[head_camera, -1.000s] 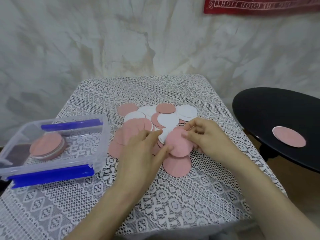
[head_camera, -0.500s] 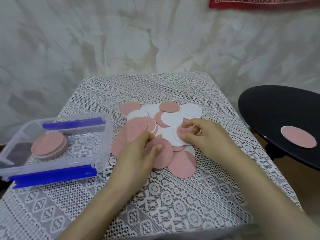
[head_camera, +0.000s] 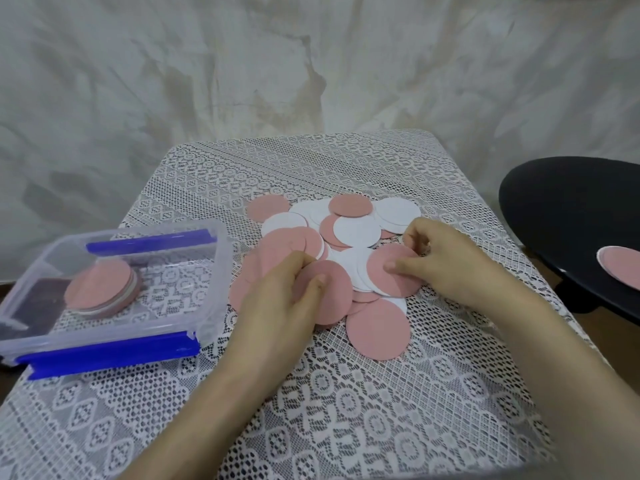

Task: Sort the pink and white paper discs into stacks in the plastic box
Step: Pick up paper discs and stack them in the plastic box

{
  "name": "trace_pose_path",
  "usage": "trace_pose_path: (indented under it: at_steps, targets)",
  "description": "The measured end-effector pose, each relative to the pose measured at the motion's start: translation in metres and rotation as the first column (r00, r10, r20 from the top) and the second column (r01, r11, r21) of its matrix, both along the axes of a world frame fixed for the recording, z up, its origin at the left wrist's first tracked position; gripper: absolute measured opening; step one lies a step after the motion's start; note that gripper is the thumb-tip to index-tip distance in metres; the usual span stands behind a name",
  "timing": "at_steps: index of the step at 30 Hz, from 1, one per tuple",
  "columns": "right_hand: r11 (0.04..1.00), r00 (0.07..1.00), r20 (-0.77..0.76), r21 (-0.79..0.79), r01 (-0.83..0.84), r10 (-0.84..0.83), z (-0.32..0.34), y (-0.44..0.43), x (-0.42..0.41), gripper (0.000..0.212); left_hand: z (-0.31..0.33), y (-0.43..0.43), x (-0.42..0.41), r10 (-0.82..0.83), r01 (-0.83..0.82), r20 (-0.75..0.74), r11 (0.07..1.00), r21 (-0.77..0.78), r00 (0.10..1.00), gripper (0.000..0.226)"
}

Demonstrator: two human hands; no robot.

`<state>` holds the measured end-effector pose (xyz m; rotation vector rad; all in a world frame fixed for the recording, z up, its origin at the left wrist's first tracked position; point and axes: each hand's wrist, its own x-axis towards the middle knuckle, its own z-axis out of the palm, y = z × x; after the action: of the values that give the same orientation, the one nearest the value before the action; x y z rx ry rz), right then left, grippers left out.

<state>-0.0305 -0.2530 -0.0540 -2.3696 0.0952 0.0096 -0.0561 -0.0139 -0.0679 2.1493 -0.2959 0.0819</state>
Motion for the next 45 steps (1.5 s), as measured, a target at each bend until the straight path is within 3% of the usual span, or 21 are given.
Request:
trace_pose_path:
  at_steps: [4,7,12,18,23,27,29,31,33,35,39,45]
  targets:
    - [0.993,0.998,0.036,0.102,-0.051,0.047,-0.004,-0.003,0.002,0.024,0.003,-0.005,0.0,0.016,-0.023,-0.066,0.994,-0.102,0.998,0.016]
    - [0.963,0.995,0.089,0.263,-0.066,0.044,0.004,0.0,-0.003,0.027,0.004,-0.007,0.0,0.011,-0.023,-0.076,0.988,-0.152,0.997,0.019]
    - [0.869,0.985,0.013,0.47,-0.156,0.17,0.013,0.013,-0.022,0.013,0.005,-0.008,-0.001,-0.057,0.032,-0.116,0.979,-0.202,0.992,0.015]
    - [0.883,0.988,0.003,0.449,-0.138,0.153,0.002,0.034,-0.036,0.018,0.007,-0.011,-0.01,-0.145,0.11,-0.141,0.966,-0.232,0.979,0.029]
    - [0.881,0.985,-0.019,0.451,-0.144,0.17,-0.002,0.042,-0.039,0.018,0.009,-0.011,-0.013,-0.194,0.149,-0.143,0.949,-0.279,0.97,0.007]
    - [0.896,0.989,0.018,0.421,-0.139,0.145,-0.001,0.036,-0.032,0.02,0.006,-0.004,-0.007,-0.114,0.078,-0.124,0.962,-0.26,0.986,0.005]
    - [0.938,0.995,0.069,0.332,-0.095,0.077,-0.002,0.029,-0.025,0.015,0.006,-0.001,-0.005,-0.068,0.031,-0.138,0.966,-0.255,0.988,0.006]
    - [0.992,0.994,0.106,0.119,-0.035,0.022,-0.002,0.02,-0.019,0.008,0.007,0.001,-0.003,-0.046,0.003,-0.16,0.965,-0.263,0.986,0.009]
    - [0.996,0.999,0.047,-0.09,-0.024,0.028,0.001,0.012,-0.018,0.027,0.008,0.002,-0.003,-0.046,-0.002,-0.173,0.964,-0.265,0.984,0.011]
    - [0.982,0.999,-0.025,-0.18,-0.051,0.047,0.005,0.01,-0.019,0.037,0.008,0.002,-0.002,-0.035,-0.011,-0.174,0.967,-0.254,0.984,0.012]
    - [0.986,0.998,-0.052,-0.162,-0.031,0.023,0.003,0.011,-0.013,0.045,0.008,0.0,0.001,-0.03,-0.015,-0.176,0.968,-0.25,0.984,0.014]
    - [0.999,1.0,0.013,0.025,0.026,-0.026,0.0,0.006,-0.008,0.016,0.005,0.0,0.003,-0.034,-0.01,-0.18,0.971,-0.239,0.983,0.015]
